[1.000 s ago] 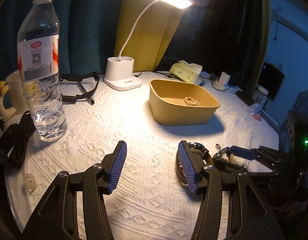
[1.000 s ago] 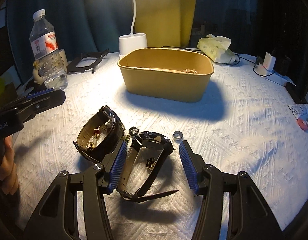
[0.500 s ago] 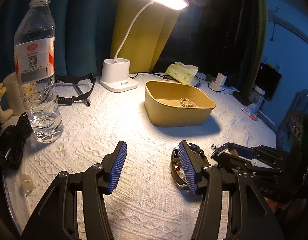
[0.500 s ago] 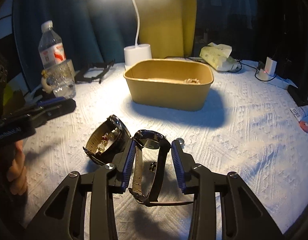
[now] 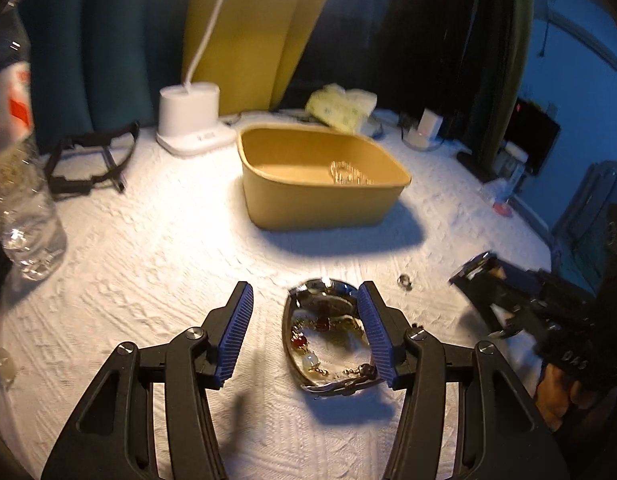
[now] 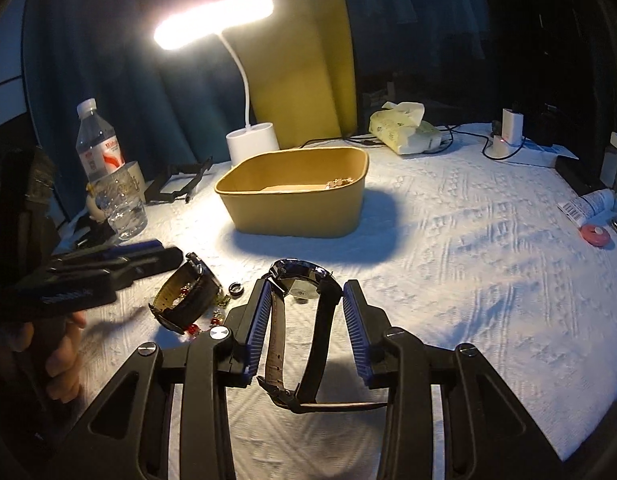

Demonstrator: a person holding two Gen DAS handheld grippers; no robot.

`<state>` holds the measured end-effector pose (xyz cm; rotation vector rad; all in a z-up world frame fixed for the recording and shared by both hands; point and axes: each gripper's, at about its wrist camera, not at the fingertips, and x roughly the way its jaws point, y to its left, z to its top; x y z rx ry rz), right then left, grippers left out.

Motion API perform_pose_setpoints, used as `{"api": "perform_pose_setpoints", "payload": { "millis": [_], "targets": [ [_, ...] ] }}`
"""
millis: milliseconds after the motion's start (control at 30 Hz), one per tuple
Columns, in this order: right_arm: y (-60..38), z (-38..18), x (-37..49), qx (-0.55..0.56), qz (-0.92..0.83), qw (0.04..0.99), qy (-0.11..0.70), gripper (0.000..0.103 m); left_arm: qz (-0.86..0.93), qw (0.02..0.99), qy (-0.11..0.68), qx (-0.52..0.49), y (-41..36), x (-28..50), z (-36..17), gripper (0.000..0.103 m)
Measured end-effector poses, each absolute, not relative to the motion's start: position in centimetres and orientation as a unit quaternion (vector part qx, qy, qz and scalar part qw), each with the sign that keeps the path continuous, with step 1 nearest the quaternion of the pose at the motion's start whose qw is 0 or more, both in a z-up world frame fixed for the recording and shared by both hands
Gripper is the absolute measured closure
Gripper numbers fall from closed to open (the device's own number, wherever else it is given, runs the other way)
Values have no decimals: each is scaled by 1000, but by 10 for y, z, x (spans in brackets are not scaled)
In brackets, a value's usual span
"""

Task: Organize jewelry
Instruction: 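Grasp the brown-strap watch with the left gripper while the right holds the black watch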

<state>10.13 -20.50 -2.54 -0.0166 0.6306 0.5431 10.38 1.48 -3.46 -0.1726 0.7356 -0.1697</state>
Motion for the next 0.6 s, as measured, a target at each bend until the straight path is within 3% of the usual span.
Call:
{"api": "perform_pose_setpoints", "payload": {
  "millis": [67, 500, 600],
  "targets": [
    [-209, -26, 102, -5, 269, 914, 304, 66, -81, 924, 365, -85, 12, 107, -37, 35],
    [-234, -32, 108, 20, 284, 910, 301, 66, -50, 901, 428, -45, -12, 130, -54, 35],
    [-235, -31, 109, 19, 285, 910, 301, 66, -45, 905, 423, -28, -18, 127, -51, 44]
  ]
}}
